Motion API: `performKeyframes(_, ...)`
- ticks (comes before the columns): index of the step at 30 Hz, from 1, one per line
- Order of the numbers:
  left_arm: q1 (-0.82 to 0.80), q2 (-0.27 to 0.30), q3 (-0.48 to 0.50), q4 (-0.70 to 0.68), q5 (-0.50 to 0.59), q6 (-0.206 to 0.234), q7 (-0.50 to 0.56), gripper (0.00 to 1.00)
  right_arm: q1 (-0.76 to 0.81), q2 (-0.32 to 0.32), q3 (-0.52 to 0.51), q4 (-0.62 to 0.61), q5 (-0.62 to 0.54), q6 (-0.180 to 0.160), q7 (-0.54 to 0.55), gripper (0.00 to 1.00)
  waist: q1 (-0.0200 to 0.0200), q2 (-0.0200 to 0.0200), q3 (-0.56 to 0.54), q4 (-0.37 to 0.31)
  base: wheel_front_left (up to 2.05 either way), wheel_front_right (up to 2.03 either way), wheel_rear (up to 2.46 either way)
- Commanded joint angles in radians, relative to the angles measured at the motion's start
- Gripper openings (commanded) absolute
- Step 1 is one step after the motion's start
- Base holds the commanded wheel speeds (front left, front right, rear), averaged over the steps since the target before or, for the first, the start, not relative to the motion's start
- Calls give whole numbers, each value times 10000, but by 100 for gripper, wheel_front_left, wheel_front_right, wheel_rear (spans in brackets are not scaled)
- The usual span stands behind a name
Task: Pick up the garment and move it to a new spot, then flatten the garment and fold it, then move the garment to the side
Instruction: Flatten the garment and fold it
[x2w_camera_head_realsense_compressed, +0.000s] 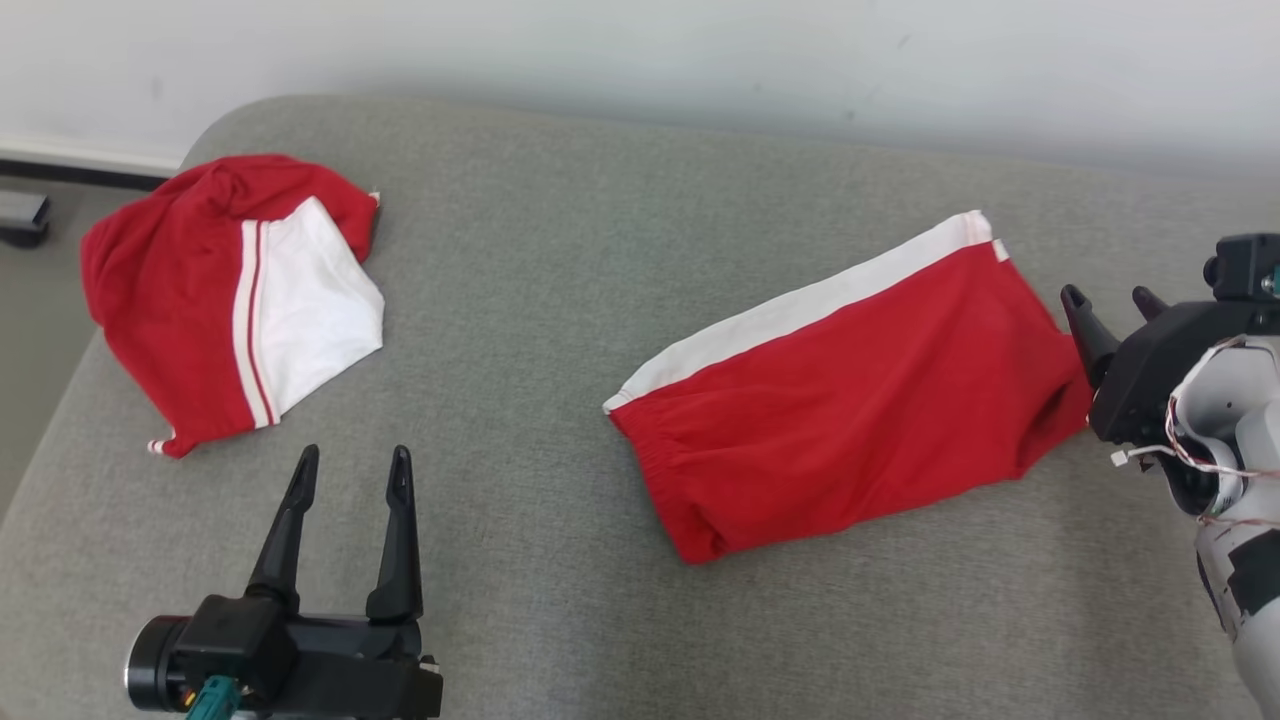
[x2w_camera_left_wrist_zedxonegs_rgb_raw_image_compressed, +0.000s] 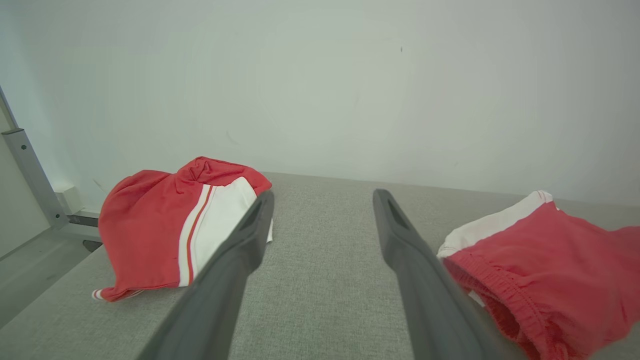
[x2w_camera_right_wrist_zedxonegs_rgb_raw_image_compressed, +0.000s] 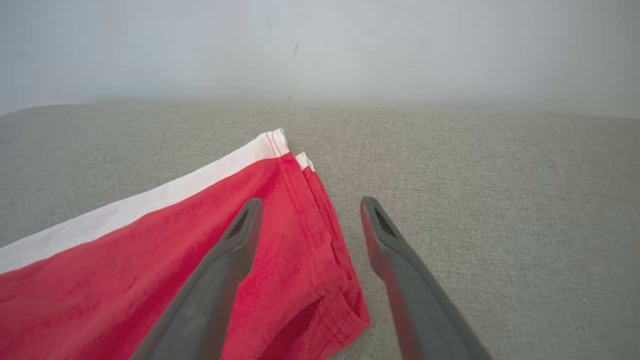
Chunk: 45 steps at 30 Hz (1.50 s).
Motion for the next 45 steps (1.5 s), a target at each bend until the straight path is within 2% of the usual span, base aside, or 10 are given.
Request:
performKeyframes(1, 112, -52, 21, -37, 43, -41, -32, 100, -115, -47, 10, 100, -91, -20, 47, 100, 1, 0, 194, 214, 0, 0, 0)
performKeyframes(13, -289, -245, 55, -199, 131, -248, -32, 100, -1223, -247, 200, 1857, -1063, -20, 772, 100, 1, 0, 989, 865, 0, 0, 0)
performKeyframes(19, -288, -247, 69, -232, -55, -151, -32, 100, -1374, -187, 503, 2563, -1403, -20, 1379, 100, 1, 0, 1055, 881, 0, 0, 0)
performKeyframes(28, -359, -246, 27, -358, -66, -12, -32, 100, -1577, -387, 507, 2942, -1739, -21, 1286, 100, 1, 0, 1122, 795, 0, 0, 0)
performKeyframes(32, -357, -246, 81, -360, -56, 2, -32, 100, -1485, -271, 551, 3157, -1696, -21, 1513, 100, 1, 0, 1144, 742, 0, 0, 0)
performKeyframes(33, -343, -248, 82, -361, -44, 13, -32, 100, -1450, -220, 592, 3162, -1663, -21, 1536, 57, 1, 0, 1137, 726, 0, 0, 0)
performKeyframes(34, -331, -246, 93, -352, -33, 24, -32, 100, -1423, -182, 603, 3154, -1619, -21, 1526, 0, 1, 0, 1119, 707, 0, 0, 0)
performKeyframes(45, 123, -246, 312, -130, 243, -41, -32, 100, -863, 127, 545, 2825, -649, -22, 1081, 0, 1, 0, 228, 291, 0, 0, 0)
